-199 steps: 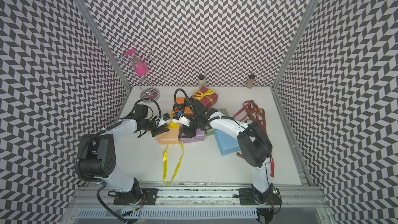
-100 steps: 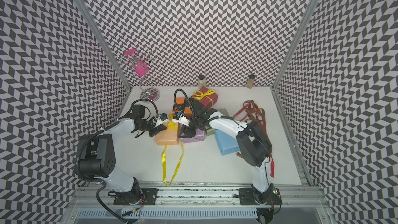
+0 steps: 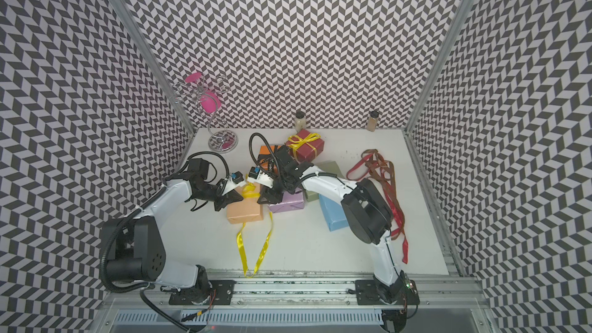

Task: Untie the ribbon bows on the gift boxes
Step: Pull the ribbon from the gift box.

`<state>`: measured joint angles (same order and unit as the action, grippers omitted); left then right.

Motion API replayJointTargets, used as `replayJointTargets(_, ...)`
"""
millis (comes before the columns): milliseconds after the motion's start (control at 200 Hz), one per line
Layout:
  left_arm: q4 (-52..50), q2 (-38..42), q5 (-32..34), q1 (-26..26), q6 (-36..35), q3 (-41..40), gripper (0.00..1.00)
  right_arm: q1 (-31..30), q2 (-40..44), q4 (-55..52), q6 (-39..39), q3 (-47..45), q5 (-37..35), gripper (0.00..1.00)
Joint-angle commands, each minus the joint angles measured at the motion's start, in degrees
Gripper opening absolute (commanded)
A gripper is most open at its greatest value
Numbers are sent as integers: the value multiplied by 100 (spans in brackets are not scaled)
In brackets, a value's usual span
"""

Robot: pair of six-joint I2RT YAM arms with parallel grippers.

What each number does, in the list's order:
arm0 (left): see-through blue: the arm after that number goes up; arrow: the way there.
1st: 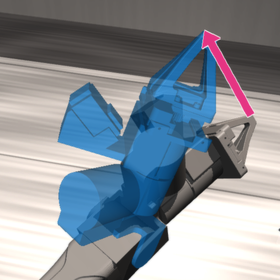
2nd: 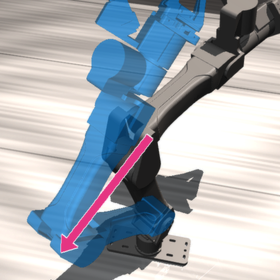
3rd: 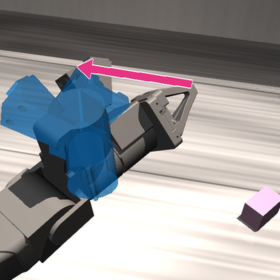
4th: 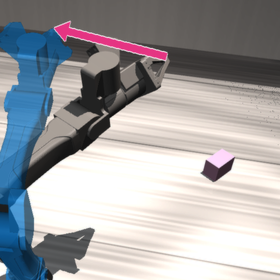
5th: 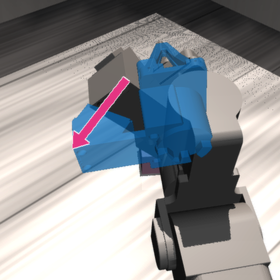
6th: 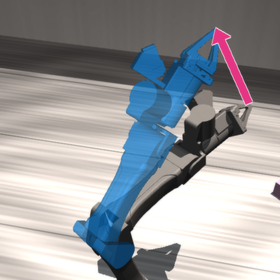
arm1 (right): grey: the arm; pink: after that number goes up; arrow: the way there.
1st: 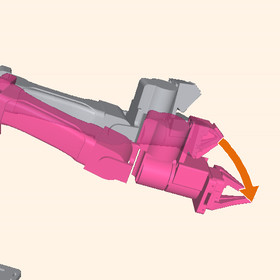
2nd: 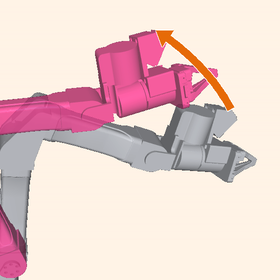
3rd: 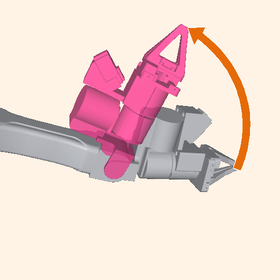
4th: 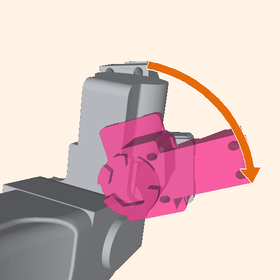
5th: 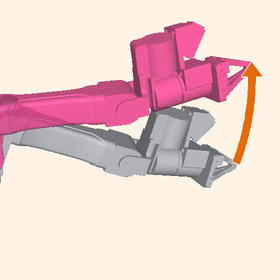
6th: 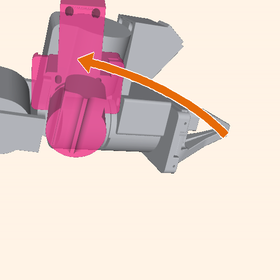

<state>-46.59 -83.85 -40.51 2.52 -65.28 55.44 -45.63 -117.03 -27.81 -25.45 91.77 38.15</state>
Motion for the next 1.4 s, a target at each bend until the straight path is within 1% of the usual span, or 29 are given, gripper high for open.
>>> replayJointTargets(0,-287,247,-286,18,-36,137,0,-71,-83,279,5,110,26,45)
replayJointTargets(65,14,363,-197,82,180,5,0,-76,-91,415,16,62,-15,47)
replayJointTargets(130,514,470,-104,213,532,-209,9,-83,-115,565,-13,35,-89,49)
replayJointTargets(175,948,516,27,288,859,-385,21,-87,-156,662,-38,47,-163,50)
replayJointTargets(225,1339,534,102,400,1111,-535,30,-87,-222,714,-132,90,-207,50)
replayJointTargets(250,1498,531,105,466,1222,-603,42,-82,-275,720,-184,131,-214,50)
replayJointTargets(270,1621,534,93,524,1308,-648,55,-87,-315,721,-232,173,-215,51)
replayJointTargets(290,1720,529,69,571,1373,-684,61,-82,-377,726,-278,210,-200,51)
replayJointTargets(351,1996,491,-17,703,1549,-763,73,-87,-567,709,-413,373,-175,51)
replayJointTargets(396,2233,423,-11,745,1742,-801,79,-79,-722,684,-471,509,-180,51)
replayJointTargets(486,2486,191,-18,788,1942,-752,79,-78,-1000,605,-616,792,-244,51)
replayJointTargets(531,2446,54,-154,816,1922,-662,79,-65,-1098,575,-663,904,-295,51)
replayJointTargets(646,1899,-262,-692,858,1433,-402,80,-51,-1237,548,-741,1010,-247,52)
replayJointTargets(726,1608,-426,-859,847,1093,-341,80,-47,-1269,642,-729,984,-272,52)
replayJointTargets(986,1654,-726,-747,732,903,-526,79,-60,-1372,819,-739,980,-459,51)
replayJointTargets(1097,1609,-723,-704,650,841,-541,79,-86,-1444,808,-759,992,-597,48)
replayJointTargets(1227,1623,-720,-552,553,802,-578,78,-98,-1489,700,-778,984,-689,41)
replayJointTargets(1397,1453,-784,-545,495,702,-560,78,-145,-1462,587,-834,855,-859,34)
